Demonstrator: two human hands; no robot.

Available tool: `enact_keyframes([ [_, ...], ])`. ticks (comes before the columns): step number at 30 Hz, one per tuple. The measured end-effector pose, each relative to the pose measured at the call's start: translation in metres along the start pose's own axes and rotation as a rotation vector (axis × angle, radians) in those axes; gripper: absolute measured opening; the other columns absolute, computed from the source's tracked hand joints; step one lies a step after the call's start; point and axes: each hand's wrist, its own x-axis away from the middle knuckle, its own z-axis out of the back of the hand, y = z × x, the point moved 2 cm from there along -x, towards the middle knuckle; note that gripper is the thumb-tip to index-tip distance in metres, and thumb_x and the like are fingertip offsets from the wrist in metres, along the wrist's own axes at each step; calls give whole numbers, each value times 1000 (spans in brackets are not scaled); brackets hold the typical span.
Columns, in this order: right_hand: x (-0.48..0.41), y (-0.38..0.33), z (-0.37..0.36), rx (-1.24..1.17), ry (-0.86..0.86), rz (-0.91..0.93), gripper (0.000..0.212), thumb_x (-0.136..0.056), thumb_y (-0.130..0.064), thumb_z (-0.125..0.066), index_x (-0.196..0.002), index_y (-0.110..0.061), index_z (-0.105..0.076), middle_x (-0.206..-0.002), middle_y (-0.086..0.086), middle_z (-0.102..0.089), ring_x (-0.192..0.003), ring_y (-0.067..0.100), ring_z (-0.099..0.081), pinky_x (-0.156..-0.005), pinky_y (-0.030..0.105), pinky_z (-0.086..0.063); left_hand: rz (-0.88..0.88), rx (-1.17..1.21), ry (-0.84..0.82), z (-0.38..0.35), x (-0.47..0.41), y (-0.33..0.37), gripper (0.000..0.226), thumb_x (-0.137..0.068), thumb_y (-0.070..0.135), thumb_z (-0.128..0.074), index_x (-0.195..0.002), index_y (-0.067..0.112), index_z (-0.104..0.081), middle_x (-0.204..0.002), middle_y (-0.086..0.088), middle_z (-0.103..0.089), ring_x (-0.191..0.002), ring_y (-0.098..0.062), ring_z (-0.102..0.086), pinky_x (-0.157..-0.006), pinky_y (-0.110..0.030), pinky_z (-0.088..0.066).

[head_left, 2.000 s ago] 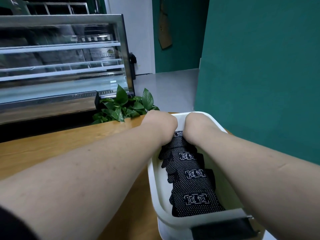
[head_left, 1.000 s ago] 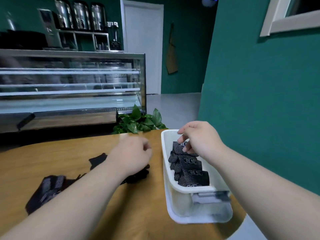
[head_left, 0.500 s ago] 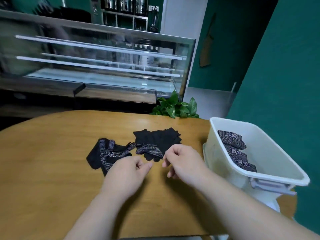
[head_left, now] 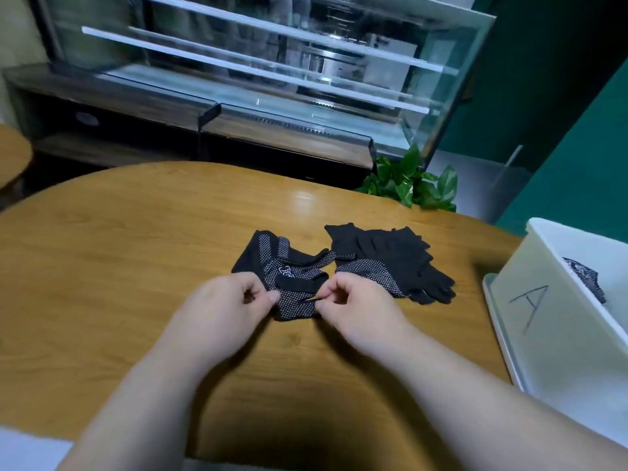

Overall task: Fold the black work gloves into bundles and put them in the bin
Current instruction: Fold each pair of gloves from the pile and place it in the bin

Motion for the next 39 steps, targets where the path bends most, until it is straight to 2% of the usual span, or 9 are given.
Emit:
enact_keyframes([
  [8, -7, -32, -40, 455, -62, 307, 41, -88, -59, -62, -117, -30, -58, -116, -8, -57, -113, 16, -45, -95, 33, -39, 53, 45, 6, 18, -14, -16, 44, -86, 54, -65, -69, 14, -57, -57, 4, -57, -58, -14, -52, -58, -29, -42],
  [13, -11, -33, -42, 432, -3, 251, 5, -93, -33, -57, -94, -29, -59, -104, -6, -58, -106, 20, -52, -84, 33, -41, 15, 88, -34, 14, -16, -16, 33, -86, 50, -67, -69, 22, -59, -62, 7, -62, -59, -11, -53, -63, -30, -45],
  [15, -9, -31, -35, 352, -31, 215, 4, -88, -29, -60, -84, -28, -58, -93, -10, -59, -92, 13, -54, -76, 30, -40, -59, 147, -51, 14, -16, -15, 15, -84, 35, -74, -75, 31, -63, -77, 16, -63, -75, -6, -55, -71, -26, -44],
  [19, 3, -33, -9, -42, -100, 58, 11, -83, -19, -64, -73, -15, -62, -61, -9, -56, -55, 6, -45, -58, 27, -39, -303, 131, -217, 13, -9, -5, 46, -78, 19, -80, -106, 49, -61, -123, 26, -47, -119, 2, -33, -94, -12, -29],
  [22, 10, -37, 15, -296, -127, -43, 13, -75, -26, -57, -67, -17, -61, -62, -7, -56, -61, 12, -48, -64, 31, -40, -357, 210, -204, 16, -1, 8, 28, -81, 25, -79, -91, 46, -64, -108, 29, -56, -99, 10, -48, -77, -10, -36],
  [26, 15, -40, 35, -505, -70, -118, 11, -64, -27, -50, -63, -23, -60, -67, -4, -56, -67, 17, -51, -63, 31, -37, -311, 348, -141, 23, 8, 25, 28, -84, 23, -76, -99, 42, -63, -91, 24, -62, -54, 9, -49, -57, -5, -34],
  [31, 22, -33, 42, -759, -91, -240, 10, -77, -19, -51, -73, -18, -60, -77, 2, -60, -74, 22, -55, -71, 36, -40, -306, 394, -207, 21, 14, 33, 49, -84, 11, -75, -110, 50, -60, -95, 41, -57, -62, -2, -50, -62, -6, -39],
  [36, 26, -36, 47, -828, -168, -312, 21, -92, -15, -46, -79, -15, -62, -73, 2, -62, -60, 14, -60, -50, 24, -46, -342, 385, -190, 23, 15, 36, 47, -88, 10, -69, -108, 53, -63, -99, 37, -61, -76, -4, -59, -66, -7, -42],
  [39, 25, -36, 47, -659, -178, -244, 33, -91, -39, -53, -97, -10, -69, -90, 15, -67, -82, 25, -62, -80, 40, -50, -304, 480, -155, 23, 13, 38, 24, -92, 20, -66, -90, 43, -69, -89, 24, -69, -82, 4, -61, -62, -8, -41],
])
